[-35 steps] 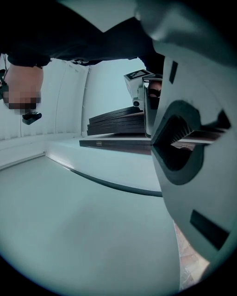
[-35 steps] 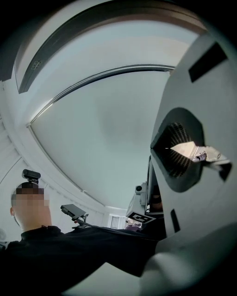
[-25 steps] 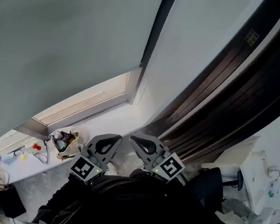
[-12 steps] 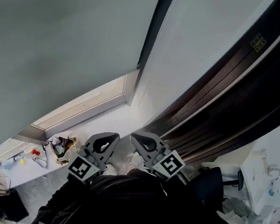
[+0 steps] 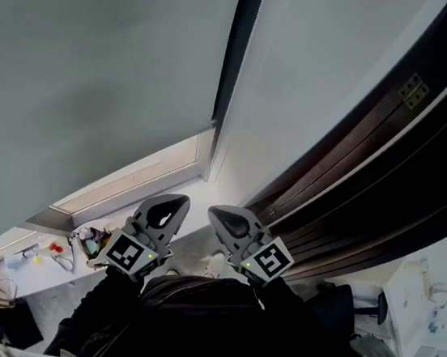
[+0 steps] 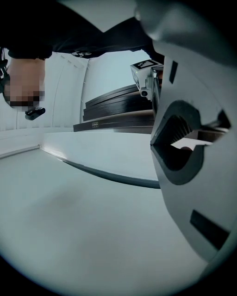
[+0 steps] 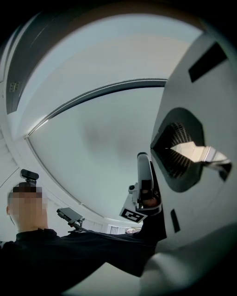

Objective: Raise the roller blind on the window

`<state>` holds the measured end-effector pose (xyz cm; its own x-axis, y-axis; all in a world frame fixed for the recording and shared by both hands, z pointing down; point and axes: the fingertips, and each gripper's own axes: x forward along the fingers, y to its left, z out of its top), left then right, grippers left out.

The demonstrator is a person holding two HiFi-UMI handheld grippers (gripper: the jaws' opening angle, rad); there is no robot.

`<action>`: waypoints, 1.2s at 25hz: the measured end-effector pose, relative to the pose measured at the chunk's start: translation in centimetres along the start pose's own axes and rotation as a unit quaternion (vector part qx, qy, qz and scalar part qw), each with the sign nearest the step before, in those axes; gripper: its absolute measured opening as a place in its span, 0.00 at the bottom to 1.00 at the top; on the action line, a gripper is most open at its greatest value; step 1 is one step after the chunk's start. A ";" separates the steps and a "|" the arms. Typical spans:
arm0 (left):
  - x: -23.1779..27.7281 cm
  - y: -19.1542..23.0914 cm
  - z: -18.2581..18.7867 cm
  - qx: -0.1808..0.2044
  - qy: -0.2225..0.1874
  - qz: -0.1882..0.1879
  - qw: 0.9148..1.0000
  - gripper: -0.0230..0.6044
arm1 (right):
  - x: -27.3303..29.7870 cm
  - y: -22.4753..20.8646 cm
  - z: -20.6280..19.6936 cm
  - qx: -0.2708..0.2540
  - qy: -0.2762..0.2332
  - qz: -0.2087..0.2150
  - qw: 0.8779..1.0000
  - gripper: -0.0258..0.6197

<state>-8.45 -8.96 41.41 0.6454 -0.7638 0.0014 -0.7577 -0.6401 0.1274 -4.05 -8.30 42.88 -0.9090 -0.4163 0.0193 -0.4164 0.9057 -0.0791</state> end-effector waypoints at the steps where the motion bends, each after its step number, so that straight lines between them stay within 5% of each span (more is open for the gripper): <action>1: 1.0 0.1 0.3 0.004 0.001 0.002 1.000 0.04 | -0.4 -0.8 0.0 0.001 0.002 -0.001 1.000 0.04; 9: 8.7 1.5 3.4 0.021 -0.004 0.017 1.000 0.05 | -3.1 -5.2 -0.2 0.005 0.001 0.019 1.000 0.04; 16: 14.7 3.5 5.2 0.055 -0.002 0.011 0.998 0.29 | -5.1 -7.9 -0.6 0.026 -0.004 0.039 0.999 0.04; 21: 17.5 5.9 6.0 0.060 0.007 0.005 0.998 0.39 | -5.0 -8.7 -0.5 0.029 -0.008 0.016 0.999 0.04; 30: 21.8 7.4 6.5 0.060 0.005 -0.026 0.998 0.40 | -5.2 -9.6 -0.9 0.031 -0.008 -0.035 0.999 0.04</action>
<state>-0.59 -30.92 35.90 0.6850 -0.7285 0.0072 -0.7285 -0.6850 0.0083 4.67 -14.78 44.47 -0.8771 -0.4801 0.0102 -0.4767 0.8680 -0.1390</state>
